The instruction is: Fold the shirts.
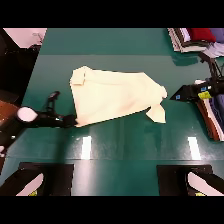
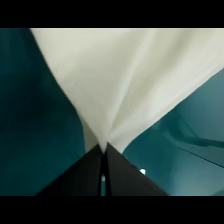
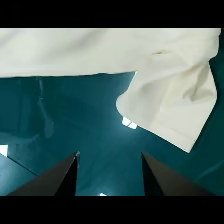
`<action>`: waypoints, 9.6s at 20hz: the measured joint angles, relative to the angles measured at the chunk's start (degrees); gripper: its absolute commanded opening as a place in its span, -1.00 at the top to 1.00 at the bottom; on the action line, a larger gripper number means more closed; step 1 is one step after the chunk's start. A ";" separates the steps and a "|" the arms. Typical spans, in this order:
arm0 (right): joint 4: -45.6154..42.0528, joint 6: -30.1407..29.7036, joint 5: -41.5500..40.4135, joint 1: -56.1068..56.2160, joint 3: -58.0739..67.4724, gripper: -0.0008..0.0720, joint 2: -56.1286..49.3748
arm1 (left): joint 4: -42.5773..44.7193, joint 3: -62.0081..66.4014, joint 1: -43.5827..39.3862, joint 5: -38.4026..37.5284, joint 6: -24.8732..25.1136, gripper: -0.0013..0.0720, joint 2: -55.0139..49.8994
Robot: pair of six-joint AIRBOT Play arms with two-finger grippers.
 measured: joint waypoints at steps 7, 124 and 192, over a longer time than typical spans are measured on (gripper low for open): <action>0.46 0.79 -9.70 -0.15 -18.05 -0.76 8.26 | 12.55 3.26 14.01 -8.59 3.82 0.88 3.06; -14.49 -0.70 -16.35 -5.55 53.20 0.94 17.97 | -9.51 93.66 15.89 -6.69 8.41 0.90 4.48; -1.14 -2.56 -6.75 -16.28 -17.53 -0.07 9.81 | -1.36 -2.29 19.32 -17.25 12.66 0.31 -10.38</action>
